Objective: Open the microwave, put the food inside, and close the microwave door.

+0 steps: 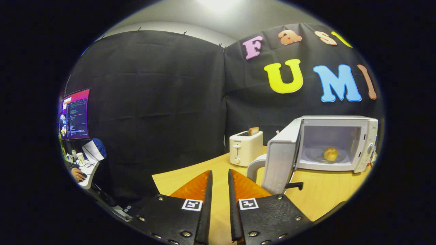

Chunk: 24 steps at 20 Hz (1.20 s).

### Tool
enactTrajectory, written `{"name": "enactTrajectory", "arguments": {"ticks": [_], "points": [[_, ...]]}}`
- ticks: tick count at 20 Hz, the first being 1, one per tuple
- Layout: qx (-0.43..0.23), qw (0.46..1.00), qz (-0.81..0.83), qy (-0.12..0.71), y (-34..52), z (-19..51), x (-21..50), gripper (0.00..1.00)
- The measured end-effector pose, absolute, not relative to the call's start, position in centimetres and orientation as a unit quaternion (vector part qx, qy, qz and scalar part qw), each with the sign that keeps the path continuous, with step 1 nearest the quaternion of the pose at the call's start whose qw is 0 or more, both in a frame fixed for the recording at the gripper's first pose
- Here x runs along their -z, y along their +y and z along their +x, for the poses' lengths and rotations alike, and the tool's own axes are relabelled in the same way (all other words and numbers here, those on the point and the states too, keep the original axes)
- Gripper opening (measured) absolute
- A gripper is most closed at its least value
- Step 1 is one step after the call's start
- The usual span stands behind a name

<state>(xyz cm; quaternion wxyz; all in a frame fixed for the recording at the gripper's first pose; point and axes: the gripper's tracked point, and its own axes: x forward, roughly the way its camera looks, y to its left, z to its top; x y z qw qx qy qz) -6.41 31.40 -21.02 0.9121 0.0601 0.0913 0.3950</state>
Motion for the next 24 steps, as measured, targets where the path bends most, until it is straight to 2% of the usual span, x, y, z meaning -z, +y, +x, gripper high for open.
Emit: {"name": "enactTrajectory", "arguments": {"ticks": [7, 10, 17, 24], "points": [[-0.340, 0.937, -0.029, 0.070, 31.6, -2.9, 23.9, 0.25], [-0.334, 0.938, -0.024, 0.086, 30.9, -2.5, 24.5, 0.01], [-0.287, 0.954, -0.033, 0.083, 26.1, -2.0, 24.6, 0.01], [-0.193, 0.977, -0.033, 0.088, 16.6, 2.2, 25.0, 0.01]]}}
